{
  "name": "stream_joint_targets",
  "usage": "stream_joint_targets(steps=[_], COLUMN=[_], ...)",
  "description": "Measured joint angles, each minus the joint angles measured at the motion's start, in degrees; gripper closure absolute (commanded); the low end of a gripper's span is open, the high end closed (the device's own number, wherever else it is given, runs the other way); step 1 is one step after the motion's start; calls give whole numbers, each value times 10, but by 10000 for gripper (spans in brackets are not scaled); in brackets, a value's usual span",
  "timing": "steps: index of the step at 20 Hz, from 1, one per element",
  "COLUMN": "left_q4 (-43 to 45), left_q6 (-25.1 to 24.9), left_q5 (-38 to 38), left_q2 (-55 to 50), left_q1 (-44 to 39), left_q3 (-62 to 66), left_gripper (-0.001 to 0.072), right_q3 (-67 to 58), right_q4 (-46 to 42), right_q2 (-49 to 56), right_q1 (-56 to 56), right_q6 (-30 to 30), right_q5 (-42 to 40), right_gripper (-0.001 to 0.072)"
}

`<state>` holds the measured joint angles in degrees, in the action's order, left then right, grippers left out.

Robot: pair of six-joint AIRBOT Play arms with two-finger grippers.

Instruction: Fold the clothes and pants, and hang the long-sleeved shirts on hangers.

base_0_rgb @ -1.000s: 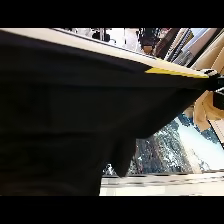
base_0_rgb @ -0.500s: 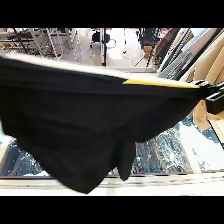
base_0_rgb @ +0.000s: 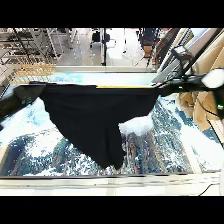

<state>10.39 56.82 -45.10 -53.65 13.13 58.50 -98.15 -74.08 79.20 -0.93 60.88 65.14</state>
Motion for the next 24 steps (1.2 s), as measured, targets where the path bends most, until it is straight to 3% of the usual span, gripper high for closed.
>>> stream_joint_targets(steps=[6,11,18,24], left_q4=[-17,18,207,235], left_q6=[-104,-130,-8,42], left_q5=[77,56,-90,-114], left_q2=[-133,-108,74,159], left_q1=[-43,-47,-48,-48], left_q3=[85,136,152,166], left_gripper=[680,680,681,680], right_q3=[0,0,0,-1], right_q4=[16,35,35,14], right_q2=[54,38,-141,-273], right_q1=[24,27,28,28], right_q6=[0,0,0,23], right_q5=[-163,-117,111,63], right_gripper=[697,697,696,696])
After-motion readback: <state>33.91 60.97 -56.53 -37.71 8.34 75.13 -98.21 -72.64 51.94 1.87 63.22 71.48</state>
